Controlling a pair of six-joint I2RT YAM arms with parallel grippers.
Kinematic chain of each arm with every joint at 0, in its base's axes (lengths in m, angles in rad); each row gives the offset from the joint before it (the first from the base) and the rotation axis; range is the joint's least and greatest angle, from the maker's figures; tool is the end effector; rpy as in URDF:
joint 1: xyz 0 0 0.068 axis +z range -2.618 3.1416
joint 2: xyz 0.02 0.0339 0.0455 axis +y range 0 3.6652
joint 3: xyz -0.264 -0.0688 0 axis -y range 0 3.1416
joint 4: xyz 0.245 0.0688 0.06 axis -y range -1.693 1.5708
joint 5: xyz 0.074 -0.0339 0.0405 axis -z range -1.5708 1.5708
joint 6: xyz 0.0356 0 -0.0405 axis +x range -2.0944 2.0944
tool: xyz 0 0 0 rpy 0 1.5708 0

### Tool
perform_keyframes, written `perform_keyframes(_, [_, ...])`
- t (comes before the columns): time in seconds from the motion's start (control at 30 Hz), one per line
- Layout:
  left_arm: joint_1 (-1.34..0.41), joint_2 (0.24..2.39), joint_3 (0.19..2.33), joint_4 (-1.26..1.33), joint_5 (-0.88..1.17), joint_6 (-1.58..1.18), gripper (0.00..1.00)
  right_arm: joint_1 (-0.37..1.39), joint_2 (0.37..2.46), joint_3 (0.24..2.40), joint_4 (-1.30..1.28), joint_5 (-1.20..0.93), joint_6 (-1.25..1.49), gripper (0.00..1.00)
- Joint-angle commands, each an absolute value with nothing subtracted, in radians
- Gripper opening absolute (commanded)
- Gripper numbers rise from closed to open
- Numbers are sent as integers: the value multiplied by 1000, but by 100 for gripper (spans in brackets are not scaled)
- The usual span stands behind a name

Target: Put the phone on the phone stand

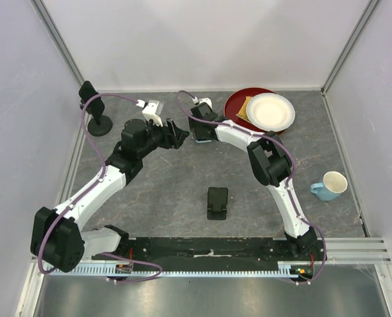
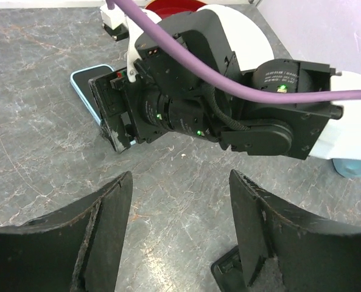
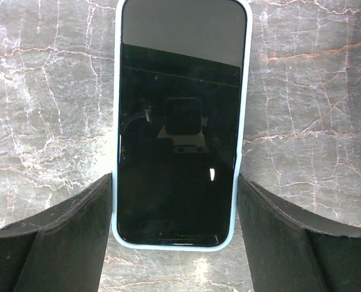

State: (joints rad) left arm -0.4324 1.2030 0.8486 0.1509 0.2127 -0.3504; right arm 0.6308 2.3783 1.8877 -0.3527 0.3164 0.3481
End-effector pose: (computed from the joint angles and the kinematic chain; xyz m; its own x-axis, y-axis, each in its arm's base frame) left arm 0.2531 -0.1251 0.3091 -0.3774 -0.1954 -0.9052 0.4980 0.7813 -0.3763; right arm 0.4320 0.3018 0.1530 -0.7011 -0.1106 -0.7044 -0.1641 0.9864 0.0084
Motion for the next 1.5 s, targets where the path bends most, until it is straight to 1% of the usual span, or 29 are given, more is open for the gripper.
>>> perform_keyframes(0.0, [-433, 1226, 877, 153, 239, -368, 70, 614, 2345, 1841, -430, 201, 258, 18])
perform_keyframes(0.03, [-433, 1230, 880, 152, 267, -370, 70, 603, 2341, 1835, -430, 195, 236, 18])
perform_keyframes(0.1, [-433, 1238, 896, 153, 329, -357, 70, 594, 2327, 1813, -425, 181, 210, 22])
perform_keyframes(0.13, [-433, 1238, 900, 153, 392, -356, 70, 586, 2322, 1806, -416, 173, 203, 25])
perform_keyframes(0.17, [-433, 1238, 903, 173, 425, -356, 71, 580, 2318, 1799, -410, 135, 186, 33])
perform_keyframes(0.23, [-440, 1233, 900, 214, 530, -341, 72, 565, 2313, 1779, -385, 89, 172, 39])
perform_keyframes(0.27, [-457, 1233, 900, 228, 566, -324, 72, 557, 2313, 1775, -377, 45, 163, 47])
perform_keyframes(0.3, [-466, 1233, 913, 226, 606, -281, 72, 552, 2316, 1770, -365, 23, 158, 51])
perform_keyframes(0.33, [-477, 1233, 917, 221, 623, -258, 72, 542, 2318, 1770, -364, 5, 155, 55])
perform_keyframes(0.37, [-500, 1229, 923, 216, 636, -233, 72, 538, 2318, 1770, -361, 3, 149, 63])
perform_keyframes(0.43, [-526, 1218, 931, 189, 649, -154, 74, 535, 2312, 1761, -347, -43, 144, 70])
perform_keyframes(0.47, [-547, 1212, 931, 183, 660, -128, 74, 535, 2307, 1758, -339, -48, 141, 75])
perform_keyframes(0.5, [-557, 1195, 931, 178, 695, -74, 75, 535, 2301, 1740, -321, -66, 135, 77])
perform_keyframes(0.63, [-603, 1148, 919, 179, 762, -9, 80, 534, 2255, 1689, -264, -77, 107, 86])
perform_keyframes(0.73, [-618, 1140, 890, 198, 767, -69, 84, 535, 2241, 1671, -239, -81, 91, 88])
perform_keyframes(0.8, [-618, 1152, 862, 193, 793, -127, 84, 532, 2240, 1667, -232, -92, 80, 89])
perform_keyframes(0.9, [-621, 1198, 836, 175, 863, -159, 84, 534, 2233, 1663, -221, -104, 63, 91])
perform_keyframes(1.07, [-652, 1313, 839, 95, 847, -149, 82, 534, 2203, 1632, -181, -121, 49, 98])
perform_keyframes(1.2, [-693, 1376, 822, 106, 815, -106, 78, 532, 2198, 1626, -166, -124, 40, 98])
perform_keyframes(1.33, [-712, 1410, 807, 103, 788, -71, 78, 528, 2201, 1626, -163, -123, 40, 98])
perform_keyframes(1.47, [-716, 1431, 801, 114, 856, -61, 76, 523, 2200, 1628, -164, -130, 40, 98])
